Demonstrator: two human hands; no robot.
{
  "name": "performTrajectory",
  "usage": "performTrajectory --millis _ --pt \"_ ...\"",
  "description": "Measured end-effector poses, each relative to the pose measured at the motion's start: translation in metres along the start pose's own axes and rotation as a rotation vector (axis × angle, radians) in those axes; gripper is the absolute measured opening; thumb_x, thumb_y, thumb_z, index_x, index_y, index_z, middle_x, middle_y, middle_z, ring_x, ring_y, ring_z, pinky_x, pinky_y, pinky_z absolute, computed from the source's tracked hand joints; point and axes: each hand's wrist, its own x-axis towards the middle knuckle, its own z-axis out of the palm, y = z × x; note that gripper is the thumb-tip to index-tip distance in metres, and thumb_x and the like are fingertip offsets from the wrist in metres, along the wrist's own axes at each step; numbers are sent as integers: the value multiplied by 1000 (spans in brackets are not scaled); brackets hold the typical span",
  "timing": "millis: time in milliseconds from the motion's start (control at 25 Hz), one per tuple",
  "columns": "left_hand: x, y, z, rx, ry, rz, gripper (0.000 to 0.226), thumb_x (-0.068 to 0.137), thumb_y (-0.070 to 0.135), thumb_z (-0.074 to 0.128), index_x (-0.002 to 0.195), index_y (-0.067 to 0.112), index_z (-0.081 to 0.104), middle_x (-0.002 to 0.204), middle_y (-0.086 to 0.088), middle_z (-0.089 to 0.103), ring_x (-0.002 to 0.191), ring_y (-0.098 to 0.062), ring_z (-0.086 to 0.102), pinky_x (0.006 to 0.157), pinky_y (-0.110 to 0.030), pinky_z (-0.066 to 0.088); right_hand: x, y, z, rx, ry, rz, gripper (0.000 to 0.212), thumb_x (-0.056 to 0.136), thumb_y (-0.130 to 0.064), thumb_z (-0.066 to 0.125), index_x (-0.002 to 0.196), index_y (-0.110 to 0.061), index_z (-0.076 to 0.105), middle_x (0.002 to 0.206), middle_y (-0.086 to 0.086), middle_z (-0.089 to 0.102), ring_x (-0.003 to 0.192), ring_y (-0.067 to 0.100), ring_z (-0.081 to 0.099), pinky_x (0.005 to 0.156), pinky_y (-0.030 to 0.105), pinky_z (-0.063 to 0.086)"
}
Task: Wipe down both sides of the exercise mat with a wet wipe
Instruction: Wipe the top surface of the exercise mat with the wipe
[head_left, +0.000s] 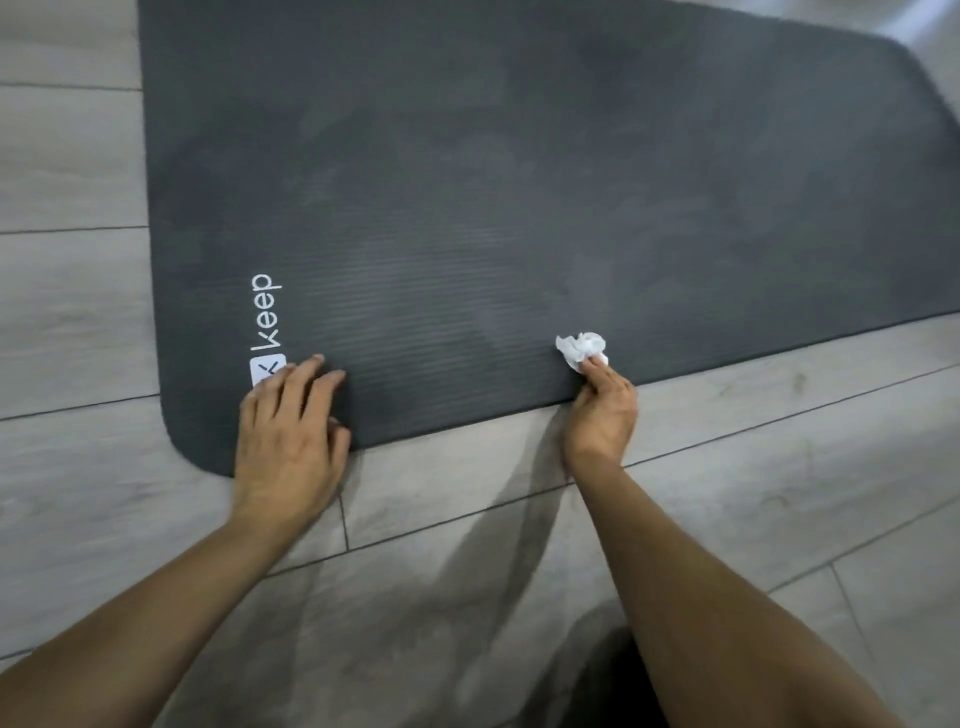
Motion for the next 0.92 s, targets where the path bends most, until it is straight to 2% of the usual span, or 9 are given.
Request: performTrajectory --millis 80,240,320,400,480,600,680,800,920 --pt "20 14 15 -12 -48 121 54 91 20 43 142 6 53 153 -15 47 141 -38 41 118 -52 31 -16 -31 19 134 -17 42 32 89 -7 47 107 -4 73 109 12 70 102 35 64 99 29 46" --pt "54 22 41 22 -125 197 61 98 28 34 155 5 38 162 -14 36 150 -36 31 125 -50 20 -64 -94 46 141 -341 -664 31 92 -8 51 115 -6 71 120 7 68 112 20 56 106 19 38" --pt "58 18 46 38 -129 169 63 99 32 33 157 7 34 165 -12 32 153 -34 27 127 -49 16 -24 -66 40 47 -397 -824 31 93 -5 53 119 -8 69 126 5 66 115 20 55 108 19 36" --pt "56 17 46 51 -122 150 63 100 31 33 159 8 31 166 -10 30 154 -33 24 127 -48 14 20 -23 23 -41 -249 -616 33 91 -1 55 118 -10 70 126 5 65 115 22 55 108 17 34" --pt "55 19 45 54 -124 154 63 101 32 31 160 9 29 166 -10 28 155 -31 22 128 -48 14 62 13 -1 -111 -51 -166 35 90 -1 51 116 -11 72 125 3 66 115 24 57 106 17 34" --pt "57 19 46 62 -127 132 63 101 32 29 160 9 28 167 -8 26 156 -30 20 128 -49 14 82 -14 11 165 79 298 31 87 2 50 101 -6 76 105 2 73 104 18 65 96 17 41" --pt "55 19 46 53 -132 131 64 101 32 29 160 10 28 167 -8 26 156 -29 20 127 -49 15 52 -66 35 388 84 14 26 82 4 53 86 -7 77 93 -8 71 94 2 64 92 12 43" --pt "56 18 45 56 -121 151 63 101 32 30 160 9 29 167 -9 27 156 -29 21 127 -49 16 -7 -107 63 160 -255 -632 29 88 -1 55 109 -9 74 119 -1 69 113 11 57 105 15 36" --pt "55 17 44 46 -123 156 63 101 32 30 160 10 28 168 -8 26 156 -28 20 128 -48 15 44 -76 56 86 -396 -753 35 90 -4 53 118 -15 71 126 1 66 115 16 58 107 27 40"
